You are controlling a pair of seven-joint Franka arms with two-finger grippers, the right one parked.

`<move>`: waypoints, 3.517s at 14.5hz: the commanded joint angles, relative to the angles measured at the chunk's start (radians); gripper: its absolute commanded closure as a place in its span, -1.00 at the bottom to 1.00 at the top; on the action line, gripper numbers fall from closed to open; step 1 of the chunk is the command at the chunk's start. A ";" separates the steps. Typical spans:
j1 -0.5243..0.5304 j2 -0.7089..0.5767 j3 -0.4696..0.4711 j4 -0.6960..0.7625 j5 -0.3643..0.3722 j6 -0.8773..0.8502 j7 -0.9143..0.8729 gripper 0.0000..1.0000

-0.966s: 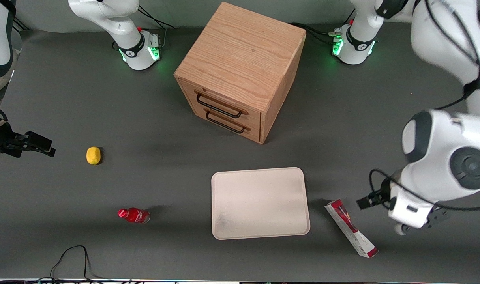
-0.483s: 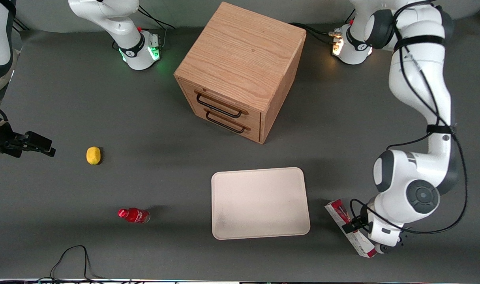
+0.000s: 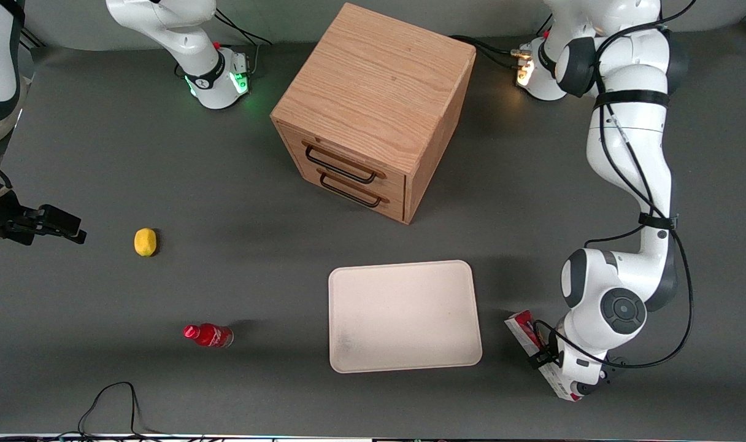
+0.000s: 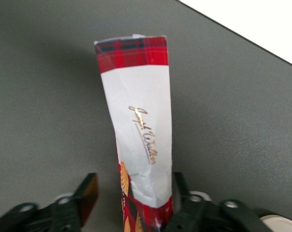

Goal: Place red cookie box on tray
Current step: 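Close the left gripper on the end of the cookie box and lift it, then carry the held cookie box over the white tray, then lower the cookie box onto the tray and open the left gripper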

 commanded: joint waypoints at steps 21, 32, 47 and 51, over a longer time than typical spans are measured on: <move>-0.278 -0.164 0.012 0.124 -0.008 -0.411 0.199 1.00; -0.321 -0.061 0.023 0.011 0.069 -0.227 0.190 1.00; -0.282 -0.145 0.022 -0.060 0.052 -0.196 0.208 -1.00; -0.203 -0.332 0.019 -0.069 0.024 -0.444 0.266 -1.00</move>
